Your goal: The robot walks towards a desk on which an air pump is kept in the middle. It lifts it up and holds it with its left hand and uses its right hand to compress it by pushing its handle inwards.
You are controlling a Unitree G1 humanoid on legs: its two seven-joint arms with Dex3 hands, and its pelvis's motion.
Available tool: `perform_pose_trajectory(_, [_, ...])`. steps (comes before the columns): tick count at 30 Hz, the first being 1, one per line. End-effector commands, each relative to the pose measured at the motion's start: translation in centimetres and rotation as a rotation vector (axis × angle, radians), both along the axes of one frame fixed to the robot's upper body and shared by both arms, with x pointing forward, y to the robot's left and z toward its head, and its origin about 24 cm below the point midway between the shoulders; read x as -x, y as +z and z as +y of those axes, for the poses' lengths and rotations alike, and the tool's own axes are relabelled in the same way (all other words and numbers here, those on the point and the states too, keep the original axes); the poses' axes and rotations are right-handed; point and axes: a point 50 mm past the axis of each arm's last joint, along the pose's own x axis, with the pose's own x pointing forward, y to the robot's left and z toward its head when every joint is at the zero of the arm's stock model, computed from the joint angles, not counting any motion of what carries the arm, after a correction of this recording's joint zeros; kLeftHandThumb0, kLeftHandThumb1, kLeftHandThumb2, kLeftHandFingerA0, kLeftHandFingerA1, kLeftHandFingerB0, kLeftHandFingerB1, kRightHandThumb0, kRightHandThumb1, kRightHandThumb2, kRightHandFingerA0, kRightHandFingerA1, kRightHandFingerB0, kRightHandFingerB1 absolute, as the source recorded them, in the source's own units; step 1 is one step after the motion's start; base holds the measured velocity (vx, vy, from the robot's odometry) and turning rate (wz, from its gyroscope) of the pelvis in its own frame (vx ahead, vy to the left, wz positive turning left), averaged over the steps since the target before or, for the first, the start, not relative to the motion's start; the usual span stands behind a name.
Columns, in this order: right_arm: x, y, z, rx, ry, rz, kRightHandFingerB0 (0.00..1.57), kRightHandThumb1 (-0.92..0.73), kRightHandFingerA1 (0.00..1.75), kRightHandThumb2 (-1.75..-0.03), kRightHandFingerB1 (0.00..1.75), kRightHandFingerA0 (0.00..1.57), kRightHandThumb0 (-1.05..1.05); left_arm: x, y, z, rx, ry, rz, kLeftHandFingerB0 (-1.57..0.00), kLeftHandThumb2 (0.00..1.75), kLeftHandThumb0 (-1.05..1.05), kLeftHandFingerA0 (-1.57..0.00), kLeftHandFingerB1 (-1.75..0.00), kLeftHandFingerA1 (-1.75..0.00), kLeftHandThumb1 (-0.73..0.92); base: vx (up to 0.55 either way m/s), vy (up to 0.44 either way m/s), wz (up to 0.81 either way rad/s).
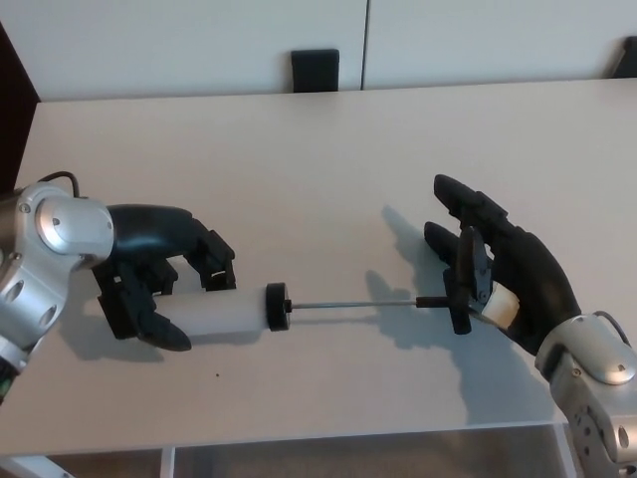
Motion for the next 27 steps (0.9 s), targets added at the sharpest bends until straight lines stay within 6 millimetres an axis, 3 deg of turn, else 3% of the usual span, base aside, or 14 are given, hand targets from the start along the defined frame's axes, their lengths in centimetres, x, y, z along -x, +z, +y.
perform_pose_trajectory(1, [-0.5,0.9,0.8,-0.031,0.008,-0.047,0.00,-0.85,0.16,-1.14,0.12,0.00,-0.86,-0.2,0.4,-0.7,0.003,-0.023,-0.021,-0.79,0.93,-0.15,-0.93,-1.27,-1.51,0.68,0.00,0.000,0.00])
perform_pose_trajectory(19, [-0.6,0.5,2.2,-0.080,-0.023,-0.058,0.00,-0.86,0.19,-1.16,0.14,0.00,-0.83,-0.6,1.0,-2.1,0.038,-0.039,-0.032,-0.80,0.93,-0.16,-0.97,-1.23,-1.46,0.67,0.00,0.000,0.00])
perform_pose_trajectory(22, [-0.6,0.4,2.4,-0.092,-0.031,-0.059,0.00,-0.86,0.21,-1.16,0.16,0.00,-0.82,-0.6,0.9,-2.3,0.037,-0.046,-0.040,-0.77,0.91,-0.12,-0.94,-1.21,-1.35,0.69,0.00,0.000,0.00])
perform_pose_trajectory(25, [-0.5,0.4,2.6,-0.108,-0.040,-0.060,0.01,-0.86,0.21,-1.15,0.16,0.01,-0.83,-0.7,0.9,-2.5,0.044,-0.047,-0.048,-0.81,0.91,-0.15,-0.99,-1.22,-1.37,0.67,0.00,0.000,0.00])
perform_pose_trajectory(27, [-0.5,0.5,2.8,-0.148,-0.077,-0.064,0.05,-0.85,0.25,-1.13,0.16,0.05,-0.85,-0.8,1.1,-2.9,0.067,-0.055,-0.057,-0.78,0.89,-0.18,-0.92,-1.26,-1.42,0.69,0.00,0.000,0.00])
